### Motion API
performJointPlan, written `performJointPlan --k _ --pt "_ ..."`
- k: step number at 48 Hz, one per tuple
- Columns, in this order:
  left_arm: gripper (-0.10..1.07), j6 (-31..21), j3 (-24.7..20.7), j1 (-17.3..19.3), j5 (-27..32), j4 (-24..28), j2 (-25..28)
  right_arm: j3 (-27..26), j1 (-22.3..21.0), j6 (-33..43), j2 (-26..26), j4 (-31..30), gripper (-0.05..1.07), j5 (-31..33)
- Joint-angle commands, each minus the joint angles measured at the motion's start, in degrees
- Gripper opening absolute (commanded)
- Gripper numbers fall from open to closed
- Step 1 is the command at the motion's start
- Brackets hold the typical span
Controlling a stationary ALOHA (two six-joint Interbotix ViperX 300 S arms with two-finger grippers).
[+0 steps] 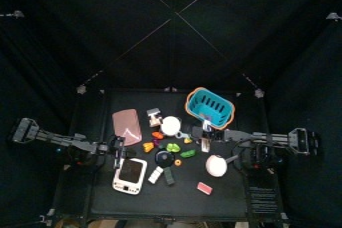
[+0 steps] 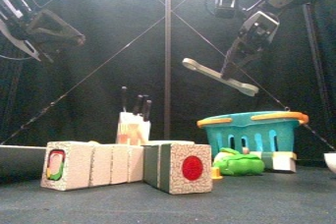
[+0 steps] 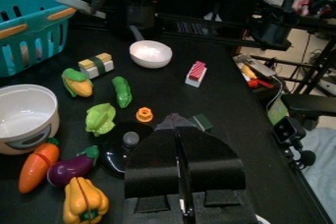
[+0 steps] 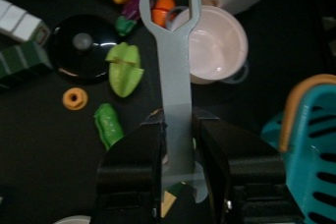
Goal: Place wrench in basket
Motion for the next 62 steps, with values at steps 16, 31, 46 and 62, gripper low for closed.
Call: performJointPlan --k 16,31,46,62 --pt "0.04 0.0 -1.3 0.4 -1.4 0.0 0.1 0.9 -19.9 -0.1 -3.3 -1.6 0.52 -1.4" --pt "0.04 0.0 -1.1 0.6 -1.3 0.0 0.2 3.8 -26.8 0.1 -1.5 -8.4 0.52 -1.6" --pt "0.04 0.0 -1.1 1.2 -1.4 0.2 0.2 7.5 -33.1 0.1 -0.4 -8.8 0.52 -6.5" --pt "0.04 0.1 -1.0 1.4 -1.4 0.2 0.2 8.6 -33.6 0.2 4.3 -8.1 0.53 -8.6"
